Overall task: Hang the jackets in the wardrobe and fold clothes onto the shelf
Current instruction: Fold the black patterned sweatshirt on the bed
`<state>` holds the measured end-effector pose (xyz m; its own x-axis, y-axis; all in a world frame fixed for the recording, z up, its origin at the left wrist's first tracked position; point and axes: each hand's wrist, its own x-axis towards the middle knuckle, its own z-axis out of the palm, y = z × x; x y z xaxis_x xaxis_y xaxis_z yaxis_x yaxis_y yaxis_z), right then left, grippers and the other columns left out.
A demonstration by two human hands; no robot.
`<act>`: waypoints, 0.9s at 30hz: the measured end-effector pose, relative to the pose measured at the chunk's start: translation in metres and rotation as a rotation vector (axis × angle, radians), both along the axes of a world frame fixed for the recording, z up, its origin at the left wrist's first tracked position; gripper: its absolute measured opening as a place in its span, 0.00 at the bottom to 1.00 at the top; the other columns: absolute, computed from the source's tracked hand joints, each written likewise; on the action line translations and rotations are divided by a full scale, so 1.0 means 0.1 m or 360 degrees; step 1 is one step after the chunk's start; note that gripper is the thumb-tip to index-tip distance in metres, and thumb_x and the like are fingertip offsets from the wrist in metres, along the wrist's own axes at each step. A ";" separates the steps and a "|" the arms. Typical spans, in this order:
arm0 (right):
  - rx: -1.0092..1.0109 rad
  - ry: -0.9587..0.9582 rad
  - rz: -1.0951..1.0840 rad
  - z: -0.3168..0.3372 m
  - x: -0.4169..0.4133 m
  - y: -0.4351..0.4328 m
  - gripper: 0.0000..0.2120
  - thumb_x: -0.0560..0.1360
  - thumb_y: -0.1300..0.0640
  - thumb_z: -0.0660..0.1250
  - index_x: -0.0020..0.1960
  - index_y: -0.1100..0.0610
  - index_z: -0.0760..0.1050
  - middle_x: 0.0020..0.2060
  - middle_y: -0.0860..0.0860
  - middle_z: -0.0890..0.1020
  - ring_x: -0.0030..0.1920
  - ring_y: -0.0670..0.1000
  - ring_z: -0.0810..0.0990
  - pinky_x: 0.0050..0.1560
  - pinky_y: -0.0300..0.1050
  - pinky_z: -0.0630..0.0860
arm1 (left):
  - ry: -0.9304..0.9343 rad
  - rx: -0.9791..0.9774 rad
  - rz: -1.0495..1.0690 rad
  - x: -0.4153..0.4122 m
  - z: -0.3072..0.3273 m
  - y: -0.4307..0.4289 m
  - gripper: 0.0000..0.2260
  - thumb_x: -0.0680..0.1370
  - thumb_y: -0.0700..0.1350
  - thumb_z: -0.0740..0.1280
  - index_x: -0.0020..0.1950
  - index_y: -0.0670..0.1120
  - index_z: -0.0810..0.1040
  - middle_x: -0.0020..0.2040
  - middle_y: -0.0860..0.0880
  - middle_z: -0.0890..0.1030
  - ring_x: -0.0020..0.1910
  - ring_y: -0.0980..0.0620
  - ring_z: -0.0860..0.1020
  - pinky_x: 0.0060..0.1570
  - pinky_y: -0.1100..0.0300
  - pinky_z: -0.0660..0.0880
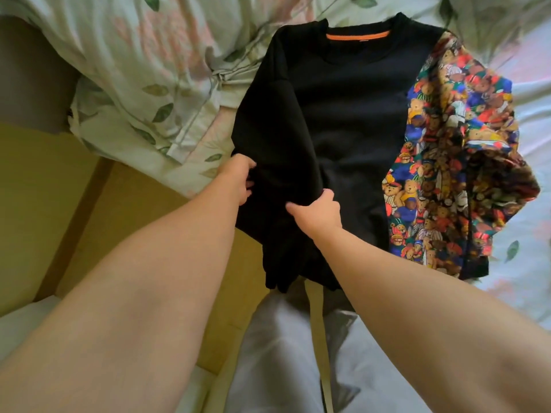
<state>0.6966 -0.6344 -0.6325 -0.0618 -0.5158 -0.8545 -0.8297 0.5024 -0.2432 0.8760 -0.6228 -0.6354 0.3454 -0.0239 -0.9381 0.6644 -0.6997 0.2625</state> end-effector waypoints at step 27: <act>-0.0321 -0.0161 0.0263 -0.31 -0.48 -1.37 0.23 0.82 0.39 0.56 0.66 0.54 0.74 0.55 0.51 0.79 0.54 0.52 0.76 0.54 0.46 0.69 | -0.0117 -0.0079 0.0490 0.39 -0.35 -0.40 0.20 0.81 0.58 0.63 0.70 0.51 0.74 0.61 0.44 0.81 0.53 0.41 0.81 0.37 0.47 0.79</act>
